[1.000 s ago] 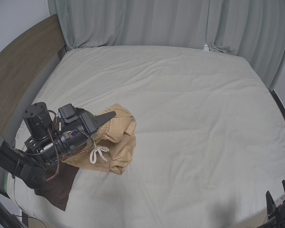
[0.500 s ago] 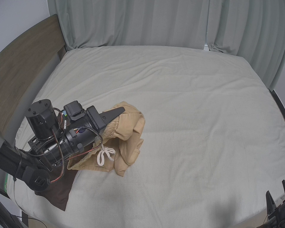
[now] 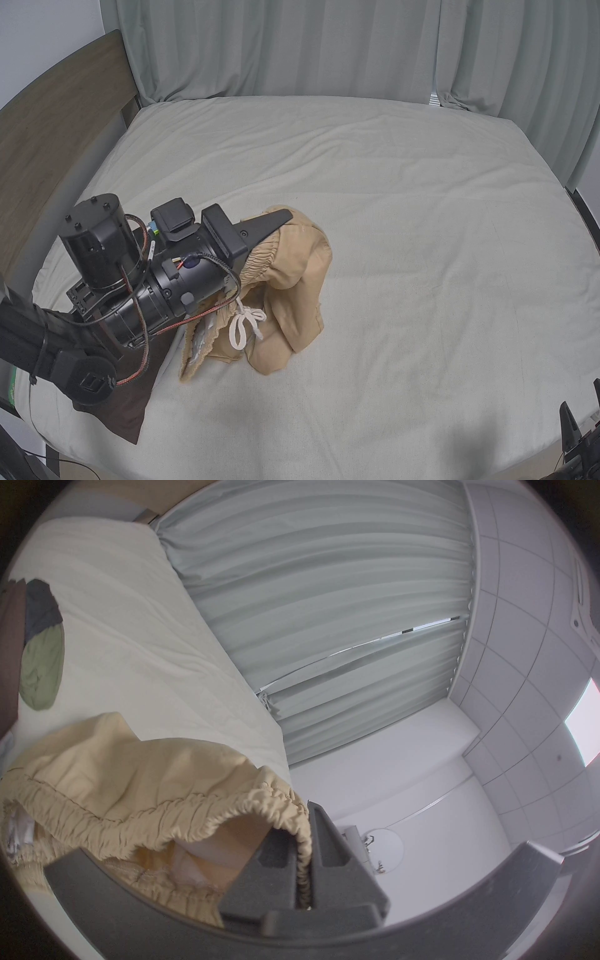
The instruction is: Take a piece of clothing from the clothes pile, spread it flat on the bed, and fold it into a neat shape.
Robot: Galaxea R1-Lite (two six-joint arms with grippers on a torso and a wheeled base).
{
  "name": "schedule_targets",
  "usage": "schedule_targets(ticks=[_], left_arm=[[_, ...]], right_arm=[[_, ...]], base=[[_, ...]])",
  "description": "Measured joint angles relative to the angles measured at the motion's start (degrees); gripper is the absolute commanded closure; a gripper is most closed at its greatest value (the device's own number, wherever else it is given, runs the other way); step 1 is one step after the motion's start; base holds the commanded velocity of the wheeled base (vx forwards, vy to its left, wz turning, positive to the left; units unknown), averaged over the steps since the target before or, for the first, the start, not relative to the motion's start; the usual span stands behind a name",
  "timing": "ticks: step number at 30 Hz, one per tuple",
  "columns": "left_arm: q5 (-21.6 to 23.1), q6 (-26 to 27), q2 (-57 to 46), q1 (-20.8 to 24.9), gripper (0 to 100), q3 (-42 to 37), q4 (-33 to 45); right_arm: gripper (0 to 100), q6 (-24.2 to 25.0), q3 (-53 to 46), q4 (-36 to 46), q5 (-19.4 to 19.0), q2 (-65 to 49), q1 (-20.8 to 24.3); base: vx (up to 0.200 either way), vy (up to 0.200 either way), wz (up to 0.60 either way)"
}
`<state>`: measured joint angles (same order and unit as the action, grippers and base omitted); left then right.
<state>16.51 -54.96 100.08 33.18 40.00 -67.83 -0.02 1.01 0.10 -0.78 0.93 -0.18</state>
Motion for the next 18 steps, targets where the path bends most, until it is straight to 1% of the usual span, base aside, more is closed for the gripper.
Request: schedule_targets(ticks=[8,15,18], left_arm=[[0.0,-5.2,-0.1,3.6,100,4.4,0.6],[0.0,-5.6,-0.1,6.2,100,7.0,1.1],[0.0,-5.6,0.1,7.4,100,8.5,3.1]], right_arm=[[0,0.0,0.0,0.0,0.0,0.0,0.0],[0,0.0,0.0,0.0,0.0,0.0,0.0],[0,0.0,0.0,0.0,0.0,0.0,0.0]], base=[[0.000,0.000,0.00],[0.000,0.000,0.00],[0.000,0.000,0.00]])
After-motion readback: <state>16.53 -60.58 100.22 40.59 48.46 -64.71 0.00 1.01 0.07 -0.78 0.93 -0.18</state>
